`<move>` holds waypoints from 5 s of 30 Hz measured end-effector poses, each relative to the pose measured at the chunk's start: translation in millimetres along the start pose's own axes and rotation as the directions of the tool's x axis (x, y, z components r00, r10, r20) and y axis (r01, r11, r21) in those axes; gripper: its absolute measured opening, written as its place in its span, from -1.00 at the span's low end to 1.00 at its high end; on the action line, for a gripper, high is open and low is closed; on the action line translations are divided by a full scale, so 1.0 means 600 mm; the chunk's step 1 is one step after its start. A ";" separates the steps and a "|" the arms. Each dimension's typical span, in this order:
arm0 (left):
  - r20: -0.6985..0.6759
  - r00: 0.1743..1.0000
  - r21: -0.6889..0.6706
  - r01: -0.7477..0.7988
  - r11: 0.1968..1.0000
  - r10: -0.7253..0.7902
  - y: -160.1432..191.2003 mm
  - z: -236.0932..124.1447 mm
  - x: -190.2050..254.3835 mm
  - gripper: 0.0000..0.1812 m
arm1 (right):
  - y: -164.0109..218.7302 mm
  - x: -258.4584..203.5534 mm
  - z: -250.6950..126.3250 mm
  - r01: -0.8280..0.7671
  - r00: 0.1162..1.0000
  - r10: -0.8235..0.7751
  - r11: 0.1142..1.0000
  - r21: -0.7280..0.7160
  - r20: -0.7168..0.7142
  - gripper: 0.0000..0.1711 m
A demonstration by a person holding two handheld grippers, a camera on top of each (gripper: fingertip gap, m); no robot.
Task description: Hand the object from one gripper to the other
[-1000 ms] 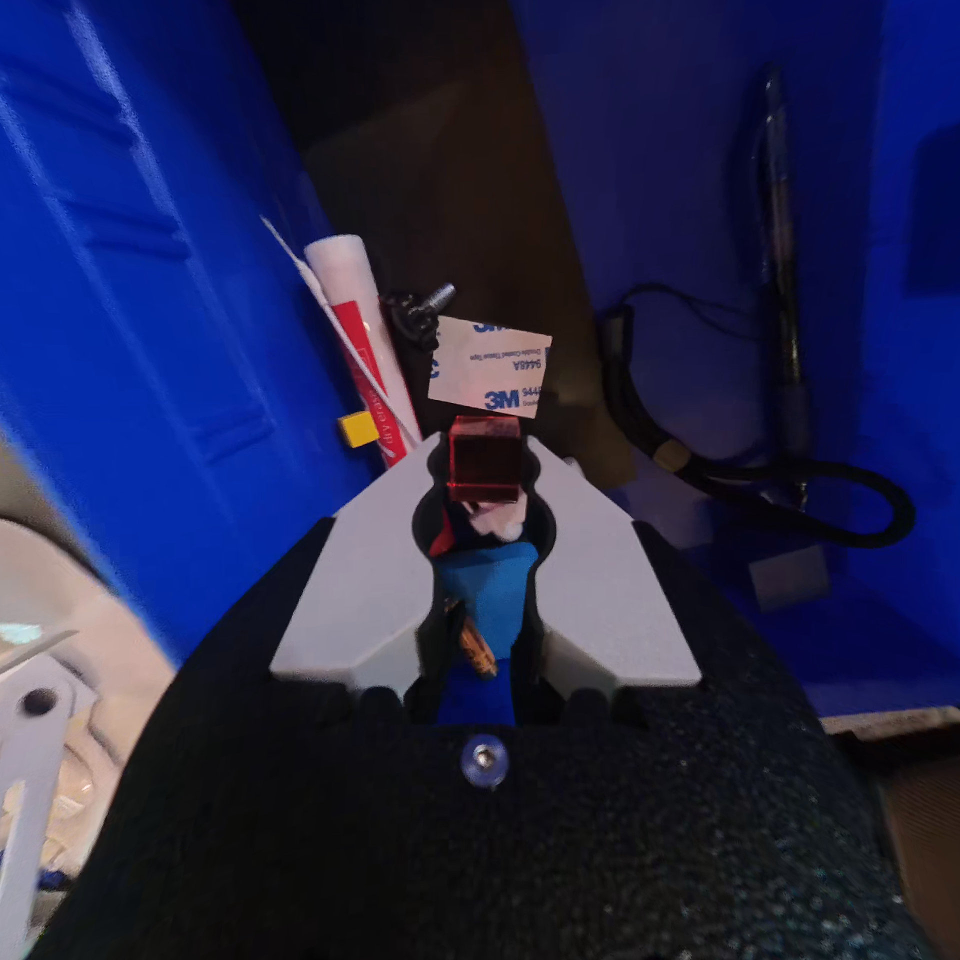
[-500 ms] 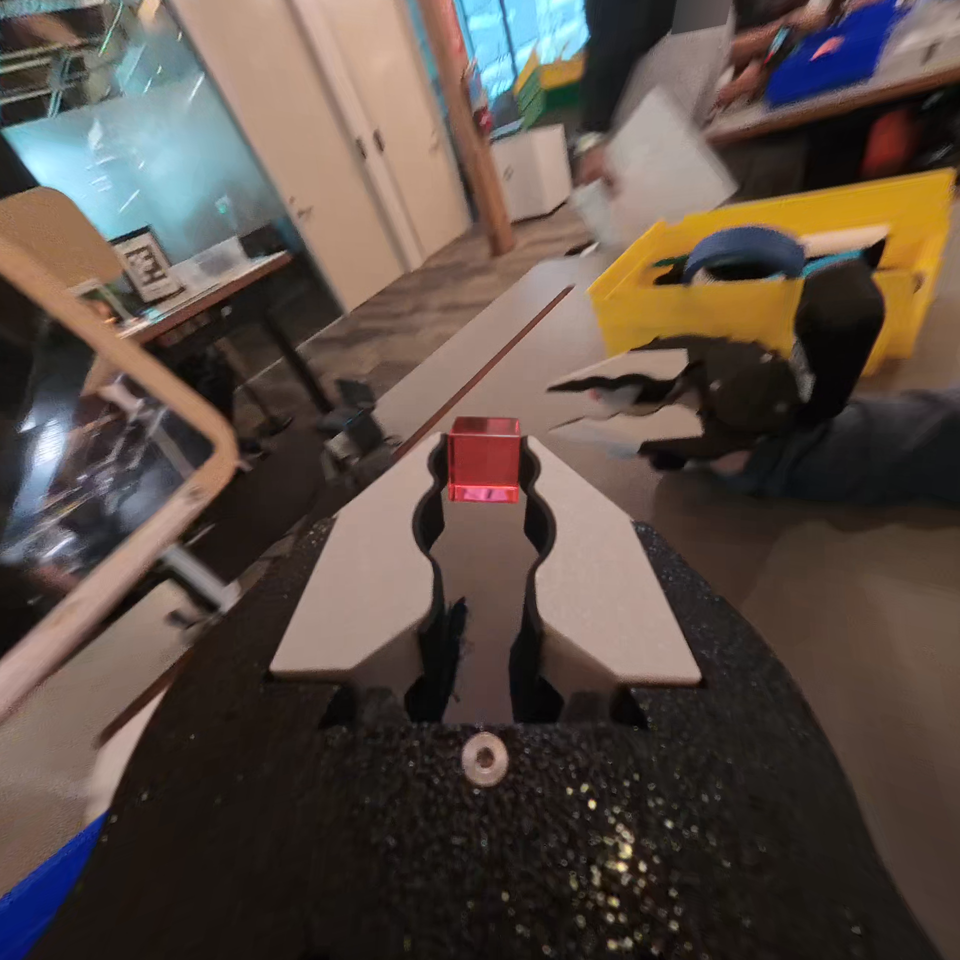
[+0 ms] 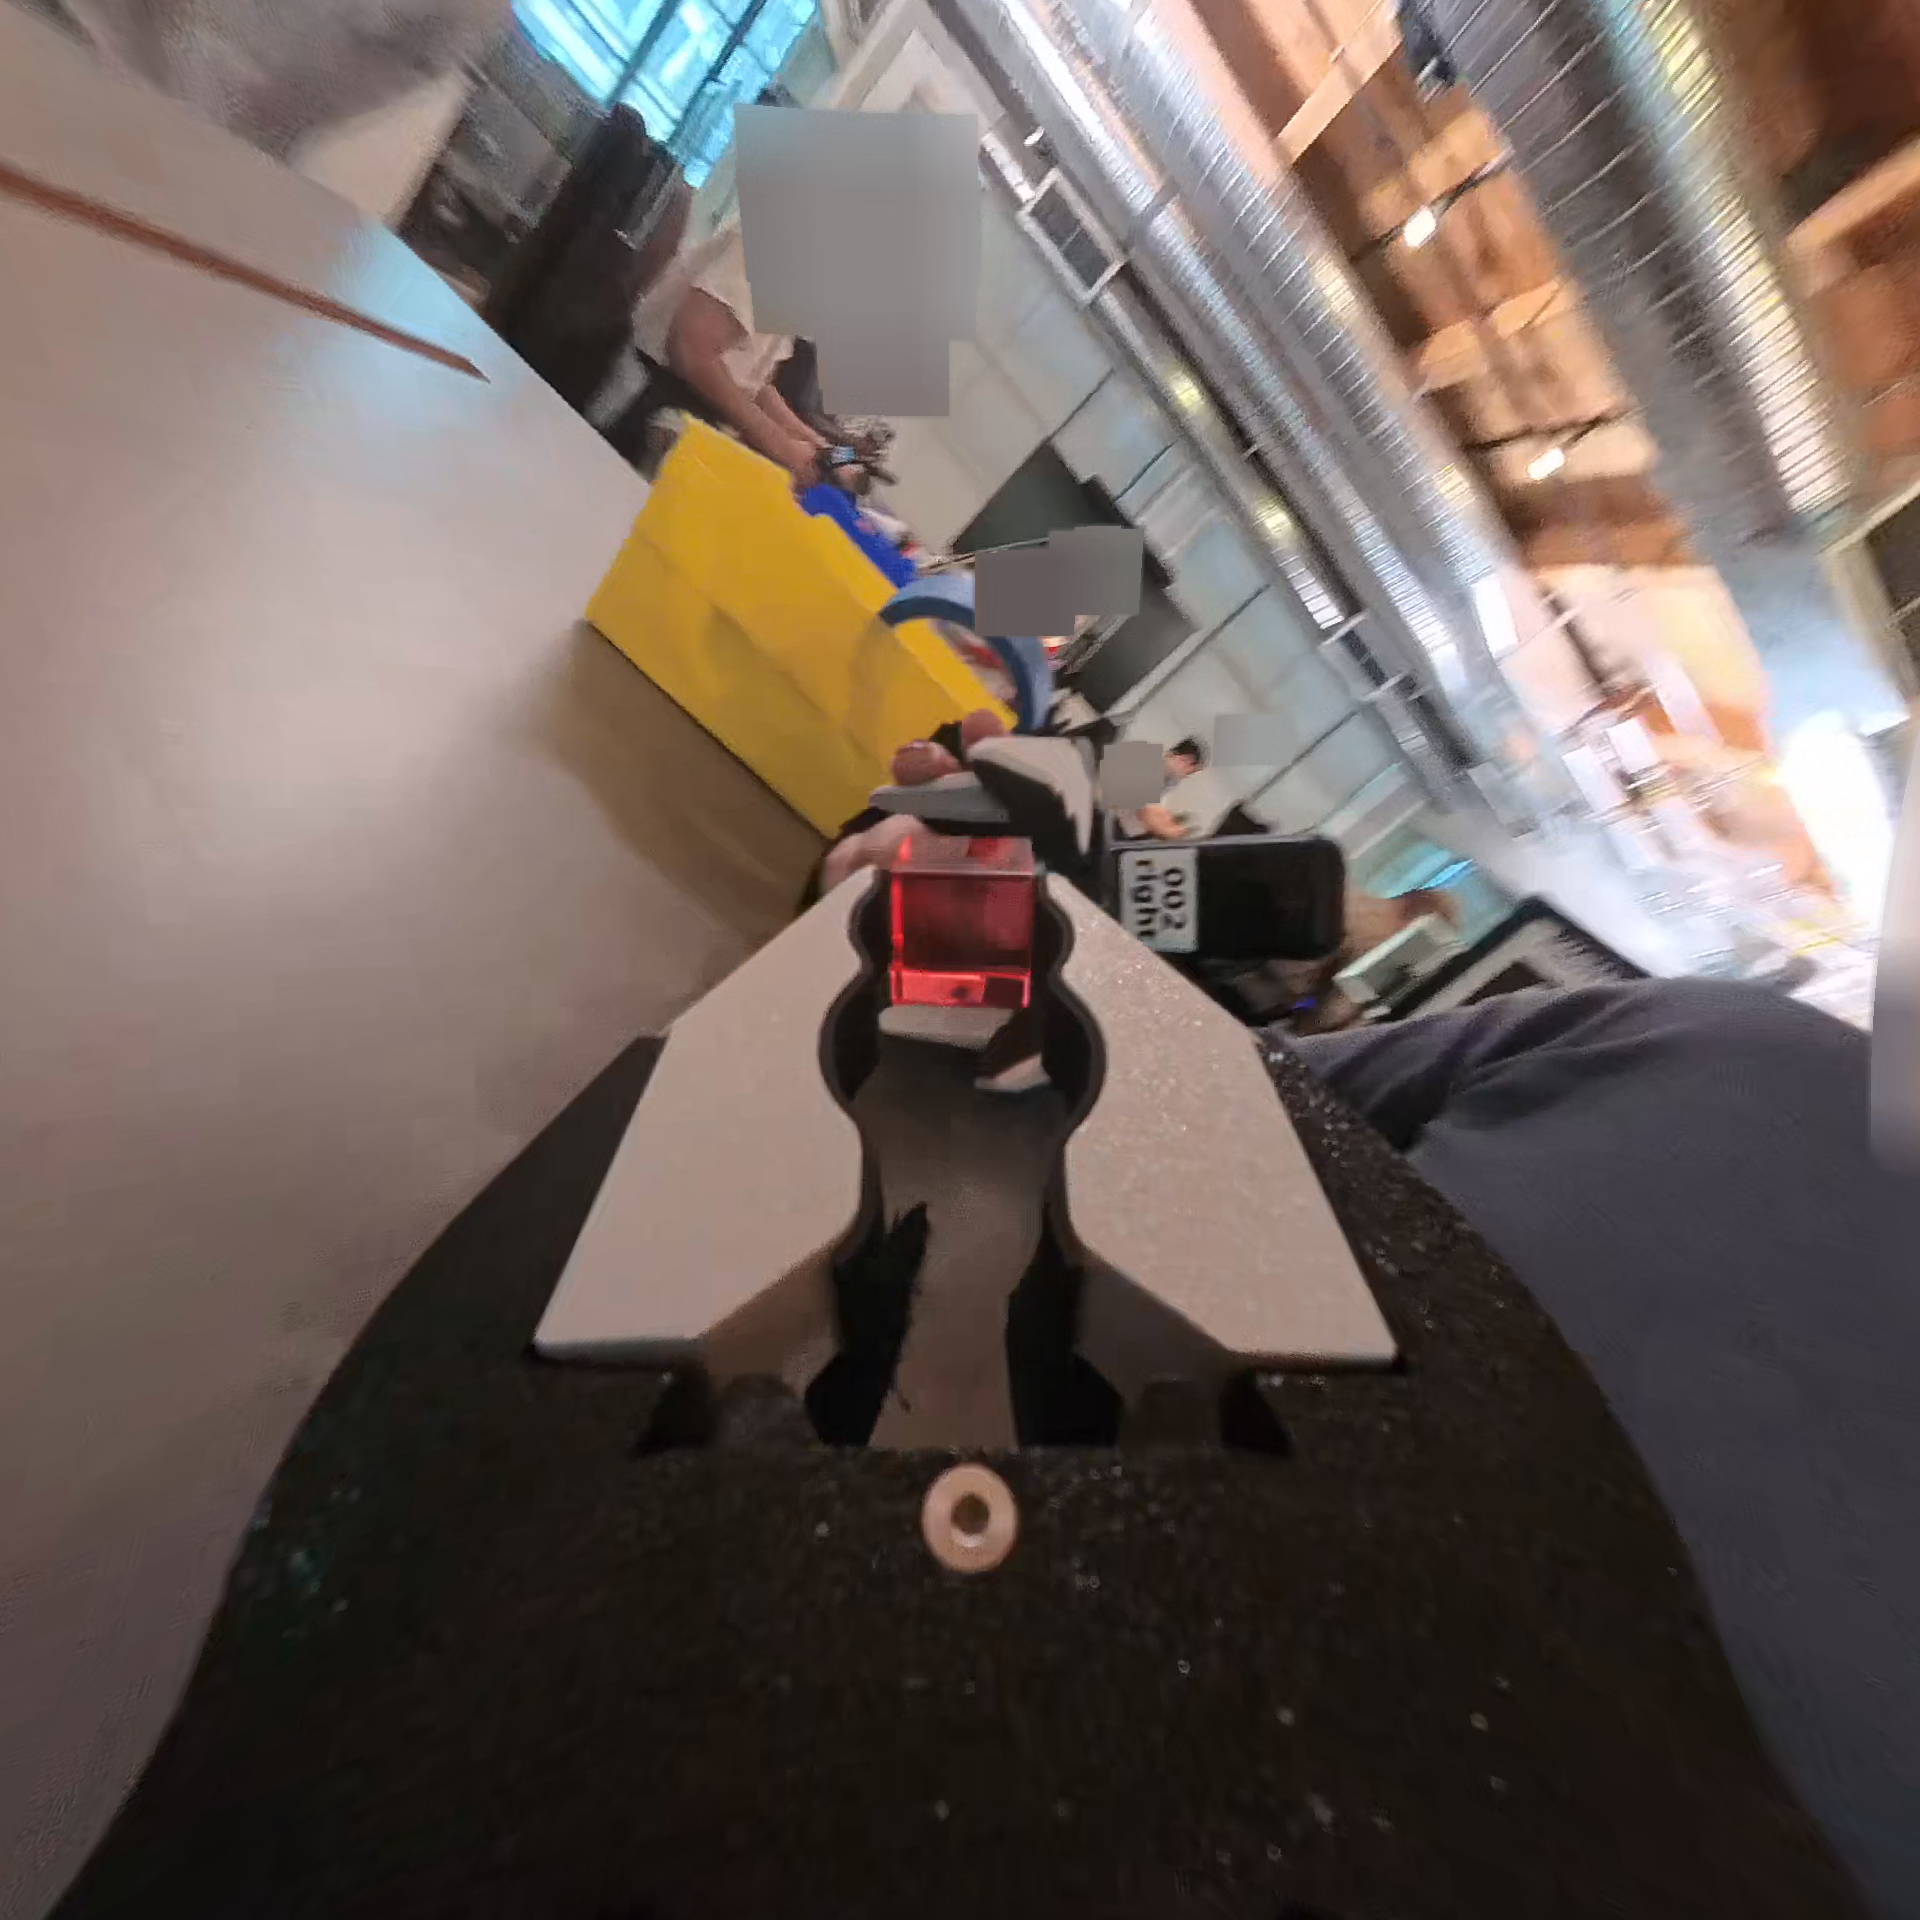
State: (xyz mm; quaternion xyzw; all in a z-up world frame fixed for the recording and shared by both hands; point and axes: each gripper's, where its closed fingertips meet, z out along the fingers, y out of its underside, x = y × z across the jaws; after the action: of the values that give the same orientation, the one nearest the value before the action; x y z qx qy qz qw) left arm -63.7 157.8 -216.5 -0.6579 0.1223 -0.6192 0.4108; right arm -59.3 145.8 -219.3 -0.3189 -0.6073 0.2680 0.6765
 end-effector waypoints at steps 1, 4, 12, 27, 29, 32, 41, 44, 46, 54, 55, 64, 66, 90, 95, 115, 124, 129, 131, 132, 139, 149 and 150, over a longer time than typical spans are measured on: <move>-0.043 0.996 -0.001 0.073 0.997 -0.073 0.005 0.001 0.001 -0.73 | -0.001 -0.009 0.003 0.004 1.000 -0.004 1.000 -0.007 0.024 -0.26; -0.085 0.969 -0.058 0.229 0.972 -0.233 0.023 0.010 -0.001 -0.73 | 0.005 -0.027 0.009 0.084 0.995 -0.081 0.995 -0.050 0.060 -0.32; -0.139 0.977 -0.089 0.150 0.985 -0.162 0.041 0.031 0.024 -0.71 | -0.005 -0.020 0.006 -0.062 0.994 0.065 0.997 -0.038 0.091 -0.70; 0.125 -0.135 -0.446 -0.892 -0.066 0.983 0.066 0.046 0.010 -0.53 | -0.029 -0.034 -0.027 -0.882 0.031 0.922 0.208 -0.424 0.387 -0.70; 0.133 -0.161 -0.448 -0.890 -0.086 0.978 0.060 0.042 0.013 -0.69 | -0.031 -0.041 -0.027 -0.873 0.034 0.919 0.218 -0.436 0.392 -0.70; 0.247 -0.133 -0.536 -0.844 0.021 0.960 0.027 0.030 -0.011 -0.70 | -0.012 -0.023 -0.010 -0.897 0.144 0.944 0.251 -0.364 0.297 -0.66; 0.258 -0.288 -0.749 -0.662 0.002 0.922 0.008 0.014 -0.059 -0.70 | 0.035 0.001 0.020 -0.809 0.547 0.835 0.509 -0.294 -0.059 -0.59; 0.261 -0.240 -0.679 -0.734 0.001 0.935 0.016 0.021 -0.047 -0.71 | 0.027 -0.004 0.014 -0.820 0.503 0.864 0.477 -0.317 -0.002 -0.62; 0.255 -0.126 -0.548 -0.836 0.036 0.959 0.030 0.037 -0.016 -0.51 | 0.001 -0.006 0.007 -0.882 0.342 0.932 0.362 -0.303 0.118 -0.63; 0.198 -0.096 -0.321 -0.947 -0.028 0.976 0.049 0.049 0.055 -0.70 | -0.075 -0.028 -0.033 -0.895 -0.185 0.872 0.042 -0.444 0.454 -0.62; 0.206 -0.066 -0.330 -0.944 0.006 0.976 0.045 0.048 0.052 -0.71 | -0.076 -0.025 -0.031 -0.904 -0.160 0.877 0.055 -0.425 0.454 -0.62; 0.241 0.791 -0.041 -0.571 0.820 0.563 0.005 0.036 0.026 -0.72 | -0.013 0.057 -0.018 -0.723 0.683 0.720 0.690 -0.024 0.119 -0.11; 0.106 0.925 0.092 -0.373 0.923 0.364 -0.006 0.030 0.045 -0.72 | -0.017 0.043 -0.021 -0.427 0.902 0.427 0.904 -0.014 0.066 -0.03; 0.257 0.619 -0.143 -0.736 0.662 0.743 0.021 0.033 0.019 -0.17 | -0.025 0.012 -0.002 -0.608 0.772 0.619 0.786 -0.116 0.147 -0.71; 0.234 0.009 -0.331 -0.940 0.089 0.972 0.035 0.034 0.045 -0.27 | -0.039 -0.024 -0.028 -0.859 0.257 0.890 0.389 -0.334 0.375 -0.70; 0.290 -0.198 -0.622 -0.783 0.027 0.936 0.021 0.029 -0.012 -0.73 | 0.012 0.002 0.009 -0.800 0.541 0.840 0.529 -0.282 0.042 -0.64; 0.270 -0.027 -0.336 -0.939 0.068 0.962 0.037 0.047 0.060 -0.73 | -0.065 -0.004 -0.030 -0.936 -0.120 0.886 0.050 -0.350 0.448 -0.63; 0.378 0.183 -0.349 -0.880 0.322 0.908 0.010 0.034 0.030 -0.73 | -0.044 0.028 -0.017 -0.960 0.148 0.924 0.220 -0.172 0.353 -0.38; 0.392 0.431 -0.225 -0.812 0.539 0.813 0.002 0.030 0.029 -0.73 | -0.032 0.045 -0.015 -0.916 0.360 0.893 0.393 -0.079 0.270 -0.21; 0.368 0.576 -0.136 -0.743 0.655 0.730 0.000 0.029 0.033 -0.73 | -0.025 0.052 -0.015 -0.857 0.496 0.843 0.514 -0.038 0.207 -0.14; -0.081 0.987 0.232 -0.115 0.966 0.137 -0.008 0.035 0.078 -0.73 | -0.047 0.039 -0.007 0.074 0.980 -0.082 0.996 -0.050 -0.182 -0.19; -0.168 0.984 0.193 -0.024 0.981 0.058 0.016 0.055 0.082 -0.61 | -0.057 0.035 0.001 0.002 0.982 -0.009 0.999 -0.036 -0.187 -0.70; -0.115 0.988 0.176 -0.081 0.981 0.102 0.017 0.055 0.074 -0.43 | -0.050 0.033 0.002 -0.090 0.987 0.084 0.995 -0.038 -0.139 -0.70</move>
State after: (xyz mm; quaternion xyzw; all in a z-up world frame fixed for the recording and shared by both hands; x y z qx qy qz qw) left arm -20.8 134.8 -188.5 -0.5741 0.1241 -0.6475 0.4855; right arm -58.8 141.4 -183.8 -0.3776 -0.5508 0.2611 0.6970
